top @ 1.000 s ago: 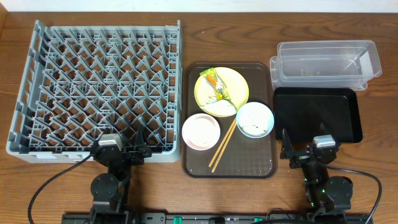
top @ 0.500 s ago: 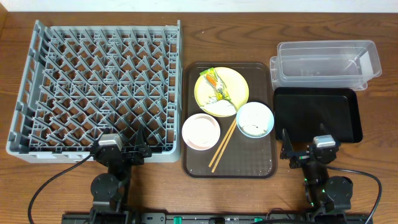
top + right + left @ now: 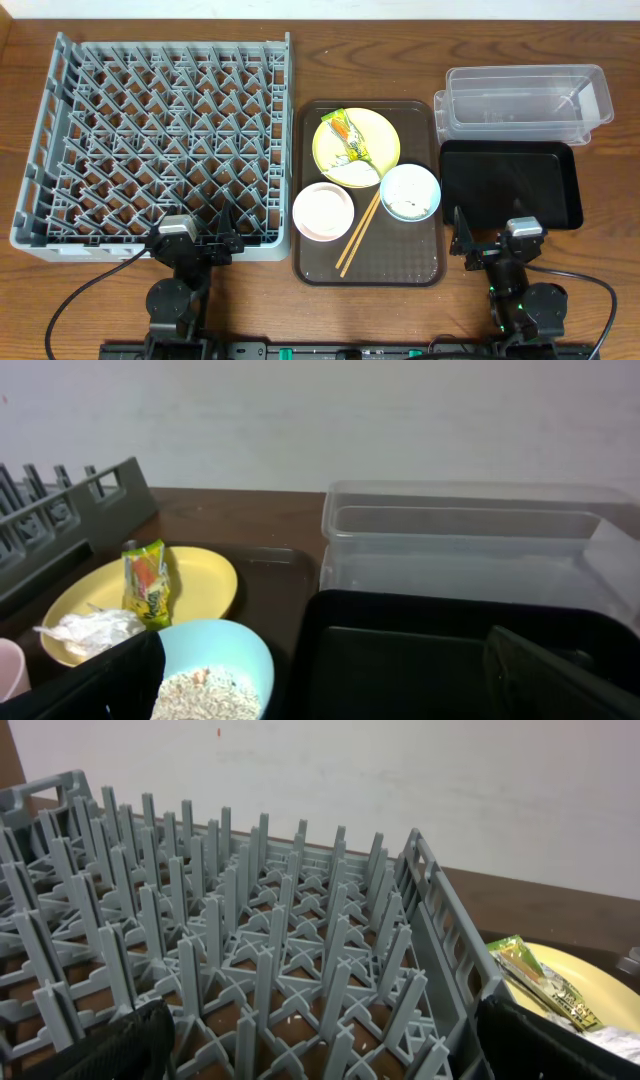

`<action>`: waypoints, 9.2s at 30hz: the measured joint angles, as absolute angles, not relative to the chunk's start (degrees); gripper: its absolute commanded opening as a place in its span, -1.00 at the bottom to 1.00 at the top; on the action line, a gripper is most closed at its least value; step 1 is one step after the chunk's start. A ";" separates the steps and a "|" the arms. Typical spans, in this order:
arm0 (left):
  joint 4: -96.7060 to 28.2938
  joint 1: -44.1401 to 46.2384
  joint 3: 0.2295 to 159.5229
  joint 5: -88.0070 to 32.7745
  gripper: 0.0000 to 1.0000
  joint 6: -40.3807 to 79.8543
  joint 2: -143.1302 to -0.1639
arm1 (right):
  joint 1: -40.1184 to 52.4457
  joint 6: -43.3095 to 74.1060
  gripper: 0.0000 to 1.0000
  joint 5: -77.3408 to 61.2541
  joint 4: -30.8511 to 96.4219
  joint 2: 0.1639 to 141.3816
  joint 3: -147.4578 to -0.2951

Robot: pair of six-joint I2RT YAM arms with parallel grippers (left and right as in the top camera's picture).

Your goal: Sort waste into correct bins and load items into the dishwasher rack

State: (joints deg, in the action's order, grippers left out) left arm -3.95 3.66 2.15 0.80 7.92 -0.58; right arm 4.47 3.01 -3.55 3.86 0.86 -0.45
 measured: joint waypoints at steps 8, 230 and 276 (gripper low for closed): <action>-15.16 3.66 6.57 1.06 0.96 9.15 -3.09 | 4.47 7.46 0.98 -3.95 7.25 6.24 -2.68; -55.46 3.66 55.29 -2.61 0.96 9.45 -58.83 | 33.04 11.55 -0.29 -3.51 34.06 91.79 -55.72; -55.44 3.66 55.27 -2.61 0.96 9.45 -58.83 | 32.34 18.92 -0.98 1.34 27.77 85.52 -49.82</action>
